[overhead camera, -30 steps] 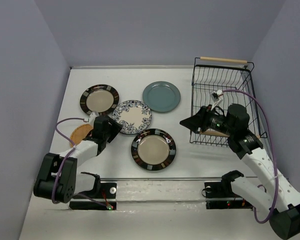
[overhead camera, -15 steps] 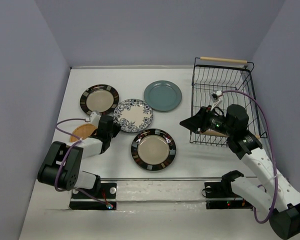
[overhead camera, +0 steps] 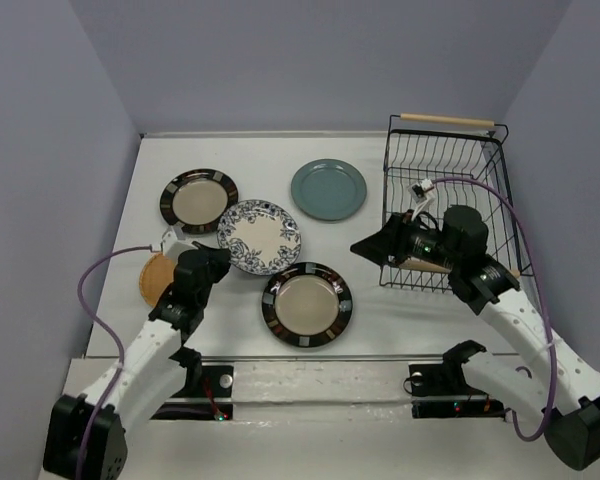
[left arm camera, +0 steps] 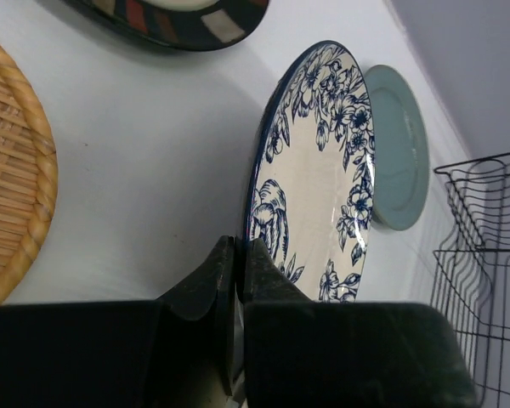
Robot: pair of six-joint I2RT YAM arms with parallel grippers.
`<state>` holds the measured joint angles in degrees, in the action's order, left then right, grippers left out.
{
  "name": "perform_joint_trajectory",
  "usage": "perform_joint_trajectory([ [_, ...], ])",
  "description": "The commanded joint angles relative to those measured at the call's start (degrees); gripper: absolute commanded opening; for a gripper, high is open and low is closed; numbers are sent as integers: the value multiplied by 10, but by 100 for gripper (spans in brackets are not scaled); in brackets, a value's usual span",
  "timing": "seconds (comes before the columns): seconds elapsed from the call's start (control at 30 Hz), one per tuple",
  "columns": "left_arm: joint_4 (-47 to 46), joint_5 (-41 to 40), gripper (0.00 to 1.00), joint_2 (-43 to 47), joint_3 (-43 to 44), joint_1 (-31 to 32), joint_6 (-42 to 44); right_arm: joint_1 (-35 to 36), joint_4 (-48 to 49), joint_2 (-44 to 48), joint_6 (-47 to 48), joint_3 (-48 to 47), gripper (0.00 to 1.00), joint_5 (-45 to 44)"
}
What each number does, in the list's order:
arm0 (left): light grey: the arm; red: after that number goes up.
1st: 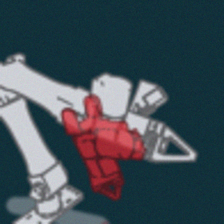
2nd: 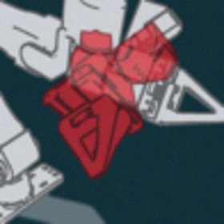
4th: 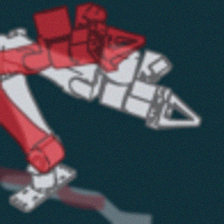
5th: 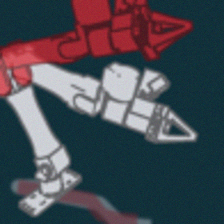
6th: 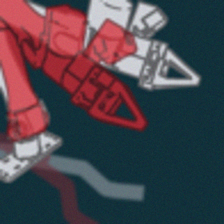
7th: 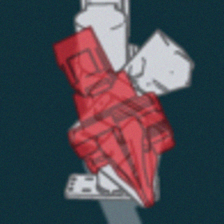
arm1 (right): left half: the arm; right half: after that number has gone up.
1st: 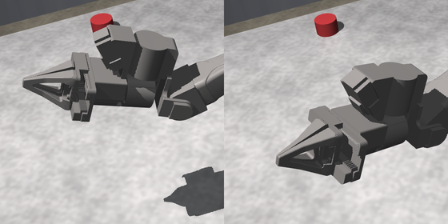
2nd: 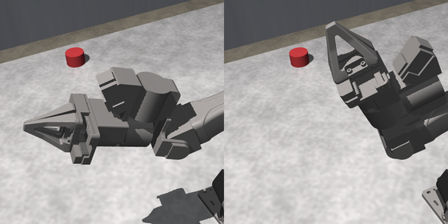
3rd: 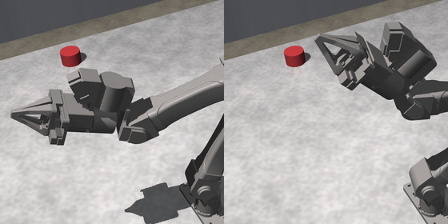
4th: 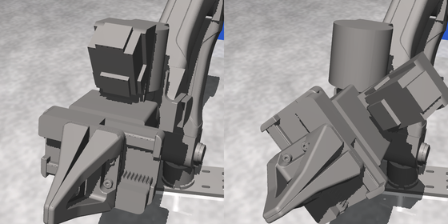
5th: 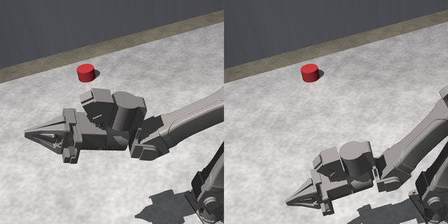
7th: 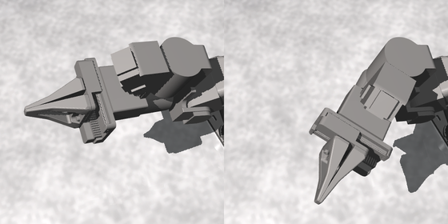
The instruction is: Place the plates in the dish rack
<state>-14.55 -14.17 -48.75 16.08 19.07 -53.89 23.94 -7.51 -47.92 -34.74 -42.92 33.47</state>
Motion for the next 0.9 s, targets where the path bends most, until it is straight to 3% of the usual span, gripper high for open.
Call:
perform_joint_trajectory([
  [0.0,18,-26,6,151,40,4,18,43,10,-33,10,-50,76,-38],
  [0.2,73,0,6,269,102,4,58,95,7,-153,47,-122,89,-103],
  [0.43,77,120,6,264,150,4,51,101,17,-231,60,-170,96,-104],
  [0.73,52,238,6,270,171,5,27,101,63,-290,41,-170,96,-85],
  [0.8,23,264,6,267,165,5,22,101,100,-291,35,-162,94,-69],
  [0.87,0,292,6,259,163,5,19,101,139,-289,12,-143,85,-35],
])
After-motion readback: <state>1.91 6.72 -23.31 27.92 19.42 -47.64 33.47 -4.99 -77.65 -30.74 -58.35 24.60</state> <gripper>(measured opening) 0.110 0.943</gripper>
